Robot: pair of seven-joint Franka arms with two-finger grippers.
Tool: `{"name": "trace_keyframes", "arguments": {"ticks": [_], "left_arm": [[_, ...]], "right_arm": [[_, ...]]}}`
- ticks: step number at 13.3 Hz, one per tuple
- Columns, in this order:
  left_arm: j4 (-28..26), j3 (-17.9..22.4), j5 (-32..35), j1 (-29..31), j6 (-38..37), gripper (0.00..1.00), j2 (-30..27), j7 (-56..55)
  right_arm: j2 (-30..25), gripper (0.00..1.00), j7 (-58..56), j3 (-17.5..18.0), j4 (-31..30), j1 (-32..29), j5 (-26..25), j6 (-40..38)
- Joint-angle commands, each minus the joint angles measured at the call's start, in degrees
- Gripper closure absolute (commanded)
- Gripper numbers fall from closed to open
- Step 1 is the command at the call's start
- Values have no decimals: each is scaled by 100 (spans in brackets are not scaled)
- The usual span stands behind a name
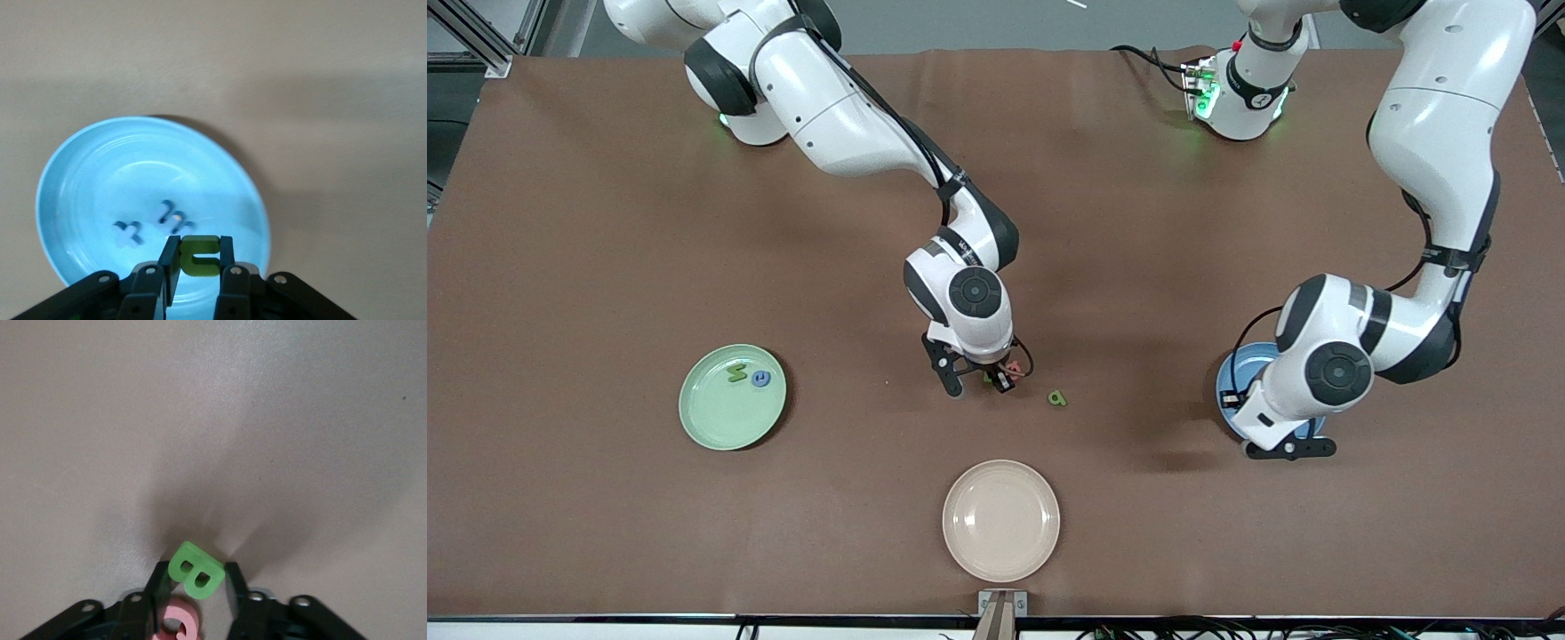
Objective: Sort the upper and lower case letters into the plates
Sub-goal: 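Place the n in the blue plate while the right gripper grasps green B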
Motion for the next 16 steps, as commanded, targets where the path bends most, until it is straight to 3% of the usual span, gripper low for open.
{"name": "trace_keyframes", "arguments": {"ticks": [1,2,3,6,10,13,16], "left_arm": [[-580,-50,122,202,429,65,-224,45],[-633,-50,122,298,483,25,-232,44],[-634,-58,122,325,484,0,-241,10],[-616,-233,25,246,422,0,-390,-200],[-467,-813,25,54,422,0,-321,-1499],[-37,-806,7,-595,422,0,-75,-2483],[340,-788,-2,-1105,466,0,293,-3565]], "right_arm": [[128,100,13,-58,84,-7,-6,-77],[102,100,-126,-58,84,-42,-15,-173],[41,100,-397,-58,84,-86,-15,-374],[-450,100,-1792,-58,-177,-480,11,-1042],[-1863,100,-3761,-66,-2028,-1253,46,-843],[-2902,100,-5422,-66,-3717,-1956,38,-62],[-3202,100,-6628,-66,-4344,-2562,29,317]]}}
